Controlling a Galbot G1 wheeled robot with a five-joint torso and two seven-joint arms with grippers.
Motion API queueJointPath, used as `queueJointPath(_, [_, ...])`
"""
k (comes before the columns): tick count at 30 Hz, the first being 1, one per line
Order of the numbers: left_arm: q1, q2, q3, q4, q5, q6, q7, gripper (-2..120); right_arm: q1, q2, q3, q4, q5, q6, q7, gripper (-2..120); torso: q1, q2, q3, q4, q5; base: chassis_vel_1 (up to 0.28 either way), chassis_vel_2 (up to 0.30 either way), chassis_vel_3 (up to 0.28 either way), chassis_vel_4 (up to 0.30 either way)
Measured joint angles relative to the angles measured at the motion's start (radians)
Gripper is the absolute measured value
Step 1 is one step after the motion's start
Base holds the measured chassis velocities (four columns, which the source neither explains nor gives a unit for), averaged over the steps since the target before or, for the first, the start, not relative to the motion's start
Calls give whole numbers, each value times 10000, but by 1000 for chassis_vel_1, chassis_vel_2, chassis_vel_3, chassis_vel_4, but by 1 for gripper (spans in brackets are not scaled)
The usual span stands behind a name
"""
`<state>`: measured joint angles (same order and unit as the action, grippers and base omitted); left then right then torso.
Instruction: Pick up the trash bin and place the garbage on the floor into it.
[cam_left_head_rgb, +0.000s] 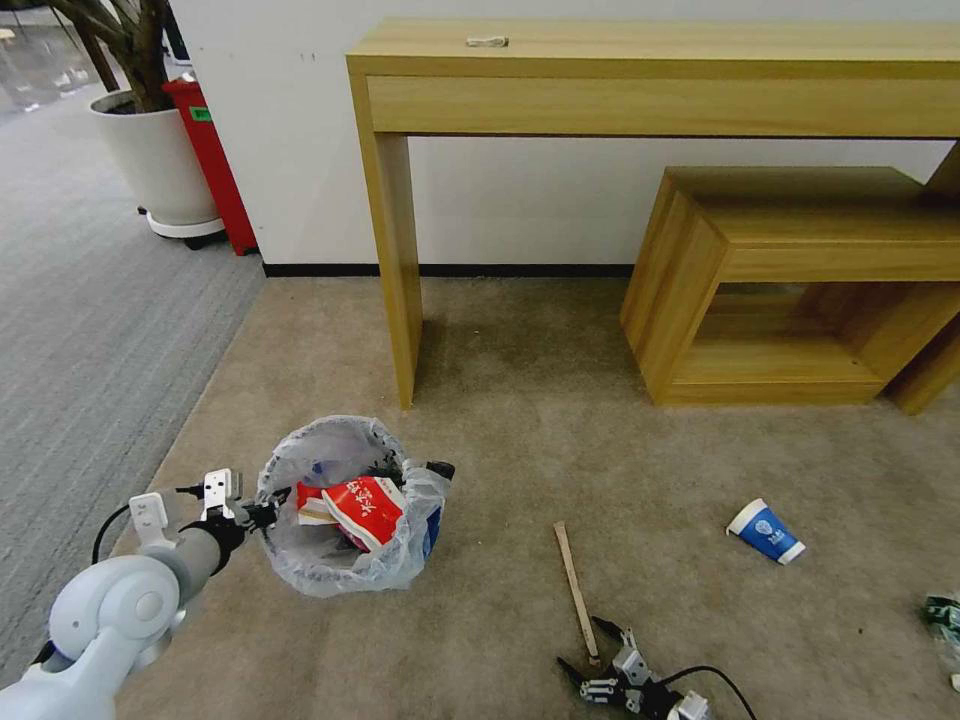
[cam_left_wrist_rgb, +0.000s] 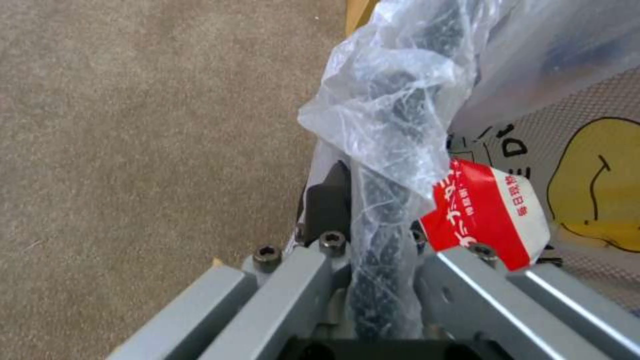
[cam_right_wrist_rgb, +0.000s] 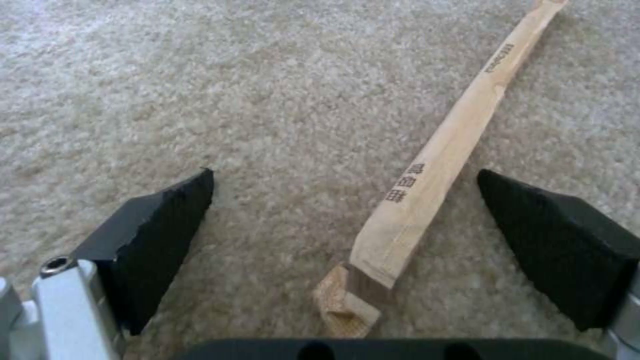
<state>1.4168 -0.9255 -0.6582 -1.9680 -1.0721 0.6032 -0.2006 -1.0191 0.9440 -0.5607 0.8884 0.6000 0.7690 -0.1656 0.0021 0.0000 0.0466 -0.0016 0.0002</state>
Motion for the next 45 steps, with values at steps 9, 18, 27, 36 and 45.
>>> queueJointPath(9, [-16,-5,-1,24,-5,-17,1,0,-90,20,1,19,-105,-15,75,100,0,0,-1,0,-1,0,0,0,0])
queueJointPath(18, [-40,-45,42,29,1,-25,2,0,-158,34,37,30,-145,-15,116,100,0,0,-2,-1,-2,0,0,0,0])
queueJointPath(27, [-16,-75,45,29,15,-36,10,0,-185,67,56,-3,-180,-14,129,100,0,0,-2,-1,-2,0,0,0,0])
queueJointPath(36, [5,-119,51,-15,31,-40,27,0,-152,93,35,22,-200,-49,163,100,1,0,-2,-2,-3,0,0,0,0])
queueJointPath(45, [13,-148,90,-15,64,-48,43,0,-108,204,-17,-25,-298,-90,272,100,0,0,-2,-2,-2,0,0,0,0])
